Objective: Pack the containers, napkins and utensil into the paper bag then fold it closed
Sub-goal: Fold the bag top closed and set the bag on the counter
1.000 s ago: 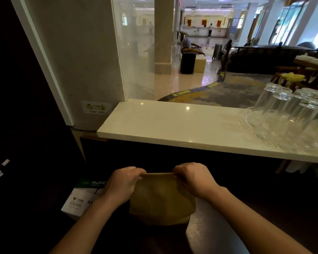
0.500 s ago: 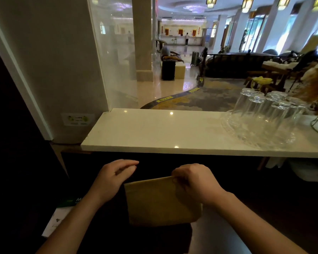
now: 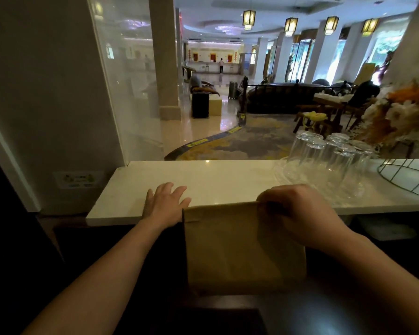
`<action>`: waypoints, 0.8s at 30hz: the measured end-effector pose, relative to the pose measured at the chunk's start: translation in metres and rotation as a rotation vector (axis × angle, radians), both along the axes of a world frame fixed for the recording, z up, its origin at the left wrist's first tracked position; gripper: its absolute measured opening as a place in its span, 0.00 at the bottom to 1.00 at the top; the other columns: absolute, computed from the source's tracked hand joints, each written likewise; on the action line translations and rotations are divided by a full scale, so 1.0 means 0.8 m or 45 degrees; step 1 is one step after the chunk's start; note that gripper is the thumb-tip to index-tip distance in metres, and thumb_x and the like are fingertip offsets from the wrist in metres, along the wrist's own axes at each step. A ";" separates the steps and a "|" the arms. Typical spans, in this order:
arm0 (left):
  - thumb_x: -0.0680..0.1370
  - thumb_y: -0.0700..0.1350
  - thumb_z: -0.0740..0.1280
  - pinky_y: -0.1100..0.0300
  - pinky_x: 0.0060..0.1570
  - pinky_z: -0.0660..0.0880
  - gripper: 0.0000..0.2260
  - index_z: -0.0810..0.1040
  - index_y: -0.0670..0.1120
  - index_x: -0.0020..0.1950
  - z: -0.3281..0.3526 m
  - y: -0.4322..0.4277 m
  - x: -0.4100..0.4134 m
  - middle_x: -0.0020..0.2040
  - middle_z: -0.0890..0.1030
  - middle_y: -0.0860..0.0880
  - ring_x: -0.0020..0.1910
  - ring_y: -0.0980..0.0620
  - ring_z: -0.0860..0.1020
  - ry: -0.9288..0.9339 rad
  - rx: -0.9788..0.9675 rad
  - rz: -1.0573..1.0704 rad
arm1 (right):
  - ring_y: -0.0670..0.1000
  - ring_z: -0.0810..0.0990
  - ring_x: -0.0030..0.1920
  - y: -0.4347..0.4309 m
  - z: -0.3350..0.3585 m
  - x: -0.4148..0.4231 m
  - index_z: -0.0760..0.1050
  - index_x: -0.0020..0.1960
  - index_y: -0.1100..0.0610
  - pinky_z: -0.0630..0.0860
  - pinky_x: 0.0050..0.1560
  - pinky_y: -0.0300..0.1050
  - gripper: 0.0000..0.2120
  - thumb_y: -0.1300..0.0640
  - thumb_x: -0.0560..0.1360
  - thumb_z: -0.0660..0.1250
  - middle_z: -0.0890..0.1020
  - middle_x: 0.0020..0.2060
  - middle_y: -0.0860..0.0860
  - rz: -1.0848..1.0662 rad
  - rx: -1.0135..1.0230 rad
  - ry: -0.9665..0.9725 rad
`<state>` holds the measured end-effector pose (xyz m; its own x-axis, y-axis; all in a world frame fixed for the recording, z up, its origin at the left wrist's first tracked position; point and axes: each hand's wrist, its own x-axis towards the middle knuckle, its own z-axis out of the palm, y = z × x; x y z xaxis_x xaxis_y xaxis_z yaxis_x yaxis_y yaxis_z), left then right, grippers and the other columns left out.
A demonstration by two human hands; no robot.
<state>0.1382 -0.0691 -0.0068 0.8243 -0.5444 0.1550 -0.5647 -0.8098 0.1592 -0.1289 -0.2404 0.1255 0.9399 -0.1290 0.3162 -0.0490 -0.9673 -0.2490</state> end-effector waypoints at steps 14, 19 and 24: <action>0.76 0.71 0.46 0.28 0.69 0.43 0.32 0.51 0.60 0.78 -0.037 -0.015 0.042 0.81 0.51 0.44 0.78 0.38 0.46 0.103 0.270 0.134 | 0.52 0.82 0.46 -0.046 0.091 0.057 0.84 0.52 0.52 0.79 0.49 0.51 0.14 0.66 0.72 0.68 0.86 0.46 0.52 -0.183 -0.006 -0.321; 0.75 0.74 0.39 0.30 0.70 0.39 0.34 0.50 0.62 0.78 -0.035 -0.016 0.048 0.82 0.50 0.46 0.79 0.38 0.45 0.154 0.256 0.162 | 0.46 0.77 0.43 -0.069 0.100 0.093 0.83 0.53 0.52 0.71 0.41 0.36 0.13 0.66 0.74 0.68 0.80 0.44 0.45 -0.170 0.007 -0.347; 0.74 0.74 0.41 0.31 0.71 0.41 0.34 0.51 0.63 0.77 -0.041 -0.017 0.053 0.81 0.52 0.48 0.79 0.40 0.47 0.136 0.238 0.180 | 0.47 0.77 0.46 -0.087 0.092 0.125 0.82 0.56 0.55 0.76 0.48 0.45 0.14 0.68 0.74 0.67 0.84 0.50 0.51 -0.182 0.054 -0.314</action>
